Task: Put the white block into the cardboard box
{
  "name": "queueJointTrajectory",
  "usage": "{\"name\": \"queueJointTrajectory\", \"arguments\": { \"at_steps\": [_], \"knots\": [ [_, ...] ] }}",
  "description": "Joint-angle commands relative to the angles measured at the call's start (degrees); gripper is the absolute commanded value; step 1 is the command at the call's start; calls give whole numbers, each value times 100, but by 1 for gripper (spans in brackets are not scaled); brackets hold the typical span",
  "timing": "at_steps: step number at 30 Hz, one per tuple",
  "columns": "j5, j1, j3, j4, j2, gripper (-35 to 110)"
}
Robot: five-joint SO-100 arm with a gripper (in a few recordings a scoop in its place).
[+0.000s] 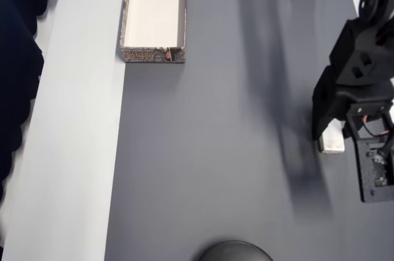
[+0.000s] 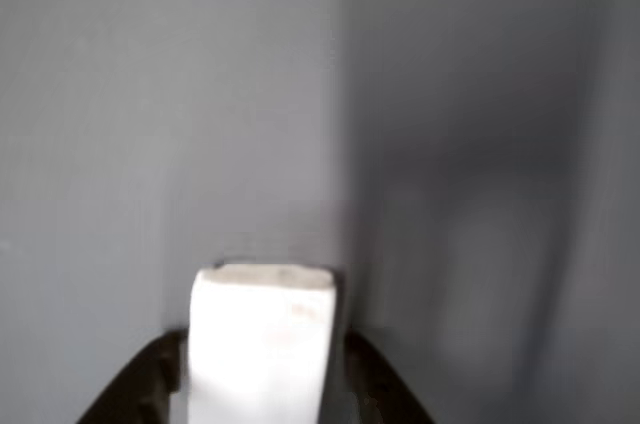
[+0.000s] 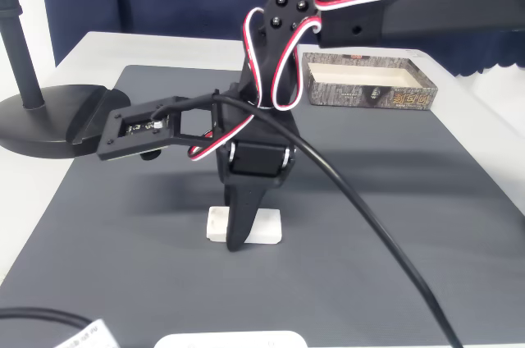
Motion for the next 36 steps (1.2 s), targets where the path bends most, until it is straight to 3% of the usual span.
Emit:
{"name": "queueJointTrajectory", "arguments": {
  "at_steps": [1, 20, 27, 36],
  "knots": [
    [35, -97, -299, 141, 62, 23],
    [255, -141, -290, 158, -18, 11],
    [246, -211, -281, 255, -26, -2],
    [-62, -185, -202, 378, 272, -2]
  ]
}}
